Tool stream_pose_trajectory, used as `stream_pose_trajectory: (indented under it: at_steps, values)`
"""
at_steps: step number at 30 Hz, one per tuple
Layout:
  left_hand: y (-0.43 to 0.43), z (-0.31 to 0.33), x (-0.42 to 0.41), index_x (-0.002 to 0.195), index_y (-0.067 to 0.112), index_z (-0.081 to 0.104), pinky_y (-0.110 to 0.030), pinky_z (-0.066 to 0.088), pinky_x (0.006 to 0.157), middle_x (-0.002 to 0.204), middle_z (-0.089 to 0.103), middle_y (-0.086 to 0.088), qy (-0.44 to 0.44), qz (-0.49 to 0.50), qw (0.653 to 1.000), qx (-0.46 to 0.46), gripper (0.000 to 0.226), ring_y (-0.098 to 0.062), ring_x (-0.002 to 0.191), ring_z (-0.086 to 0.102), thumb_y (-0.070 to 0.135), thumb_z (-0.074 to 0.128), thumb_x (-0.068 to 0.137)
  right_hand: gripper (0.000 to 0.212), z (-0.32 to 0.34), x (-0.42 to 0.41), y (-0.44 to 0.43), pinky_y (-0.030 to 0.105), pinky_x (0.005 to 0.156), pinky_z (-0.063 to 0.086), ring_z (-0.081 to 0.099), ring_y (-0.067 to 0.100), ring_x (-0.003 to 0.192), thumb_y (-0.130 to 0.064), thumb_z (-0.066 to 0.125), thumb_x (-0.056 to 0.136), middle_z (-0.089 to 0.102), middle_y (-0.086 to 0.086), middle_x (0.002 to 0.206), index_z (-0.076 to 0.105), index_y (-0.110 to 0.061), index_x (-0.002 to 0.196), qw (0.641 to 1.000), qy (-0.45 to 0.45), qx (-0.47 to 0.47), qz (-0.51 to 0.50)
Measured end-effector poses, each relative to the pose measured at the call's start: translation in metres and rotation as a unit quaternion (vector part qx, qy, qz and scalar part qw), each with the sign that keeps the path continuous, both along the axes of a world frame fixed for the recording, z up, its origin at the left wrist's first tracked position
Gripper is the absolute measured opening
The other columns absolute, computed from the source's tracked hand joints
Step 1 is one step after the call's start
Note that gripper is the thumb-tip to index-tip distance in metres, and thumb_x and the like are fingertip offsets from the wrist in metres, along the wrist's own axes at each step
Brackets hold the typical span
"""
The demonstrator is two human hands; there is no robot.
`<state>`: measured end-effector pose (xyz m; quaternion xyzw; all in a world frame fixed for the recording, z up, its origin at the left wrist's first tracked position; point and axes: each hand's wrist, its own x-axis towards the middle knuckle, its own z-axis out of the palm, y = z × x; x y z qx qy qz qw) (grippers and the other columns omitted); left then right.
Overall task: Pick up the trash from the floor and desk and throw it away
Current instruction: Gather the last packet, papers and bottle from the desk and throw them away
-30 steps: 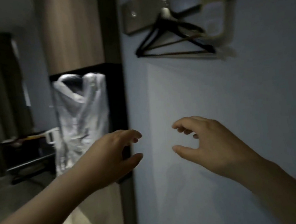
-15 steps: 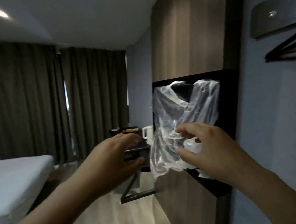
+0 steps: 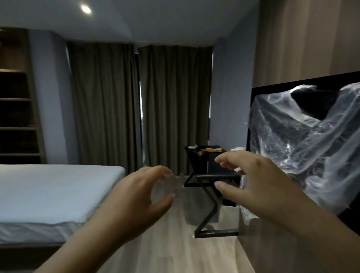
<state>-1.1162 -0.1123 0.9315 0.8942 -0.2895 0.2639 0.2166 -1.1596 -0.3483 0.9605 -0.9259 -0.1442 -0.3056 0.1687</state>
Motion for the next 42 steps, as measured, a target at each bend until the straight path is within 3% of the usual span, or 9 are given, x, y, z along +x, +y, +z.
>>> stream_pose_trajectory:
  at_steps: [10,13,16,20,27,35,42]
  values:
    - [0.007,0.002,0.156,0.130,0.035,0.049,-0.002,0.032,0.083,0.124,0.057,0.018,-0.005,0.043,0.998,0.036,0.050,0.002,0.109,0.052,0.049,0.060,0.084,0.044,-0.011,0.171,-0.001,0.018,0.089,0.044,0.050,-0.003,0.105,-0.044,0.064,0.082,0.056,-0.021,0.115,0.054,-0.033,0.124,1.000,0.004,-0.003,0.020]
    - [0.006,-0.001,0.204,0.130,0.034,0.049,-0.008,0.038,0.088,0.124,0.057,0.017,-0.002,0.044,0.998,0.035,0.049,0.000,0.110,0.052,0.048,0.060,0.084,0.044,-0.014,0.222,-0.004,0.020,0.090,0.045,0.050,-0.003,0.106,-0.045,0.063,0.082,0.055,-0.021,0.115,0.054,-0.033,0.124,1.000,0.013,-0.010,0.017]
    - [0.008,-0.003,0.252,0.130,0.033,0.050,-0.017,0.043,0.095,0.125,0.057,0.016,0.002,0.043,0.998,0.035,0.049,-0.003,0.112,0.053,0.046,0.060,0.085,0.045,-0.019,0.271,-0.004,0.014,0.087,0.040,0.048,-0.005,0.103,-0.046,0.062,0.082,0.052,-0.024,0.110,0.053,-0.034,0.124,0.999,0.028,-0.021,0.014]
    - [0.015,-0.009,0.320,0.130,0.034,0.050,-0.014,0.041,0.094,0.124,0.056,0.017,0.007,0.030,0.999,0.042,0.047,0.001,0.113,0.051,0.047,0.058,0.086,0.044,-0.024,0.335,0.003,0.011,0.082,0.038,0.047,-0.006,0.102,-0.048,0.062,0.082,0.050,-0.026,0.110,0.052,-0.038,0.123,0.999,0.036,-0.025,0.005]
    - [0.050,-0.011,0.451,0.131,0.034,0.047,-0.010,0.041,0.090,0.124,0.055,0.019,0.004,0.003,0.999,0.051,0.048,0.004,0.111,0.050,0.047,0.057,0.086,0.044,-0.031,0.451,0.035,0.018,0.090,0.043,0.048,-0.004,0.107,-0.048,0.062,0.082,0.052,-0.023,0.114,0.051,-0.038,0.124,0.999,0.042,-0.023,-0.026]
    - [0.083,0.000,0.597,0.135,0.034,0.044,-0.017,0.042,0.096,0.127,0.053,0.018,0.009,-0.030,0.998,0.052,0.051,0.002,0.115,0.049,0.047,0.056,0.087,0.046,-0.029,0.577,0.072,0.015,0.086,0.042,0.047,-0.006,0.103,-0.051,0.061,0.081,0.050,-0.027,0.108,0.050,-0.040,0.124,0.996,0.054,-0.017,-0.074]
    - [0.072,-0.023,0.709,0.137,0.036,0.041,-0.014,0.037,0.101,0.133,0.049,0.020,0.018,-0.048,0.997,0.055,0.054,0.004,0.122,0.044,0.050,0.055,0.087,0.043,-0.040,0.676,0.062,0.020,0.086,0.047,0.051,-0.003,0.101,-0.050,0.061,0.082,0.052,-0.024,0.106,0.049,-0.042,0.123,0.991,0.080,-0.026,-0.101]
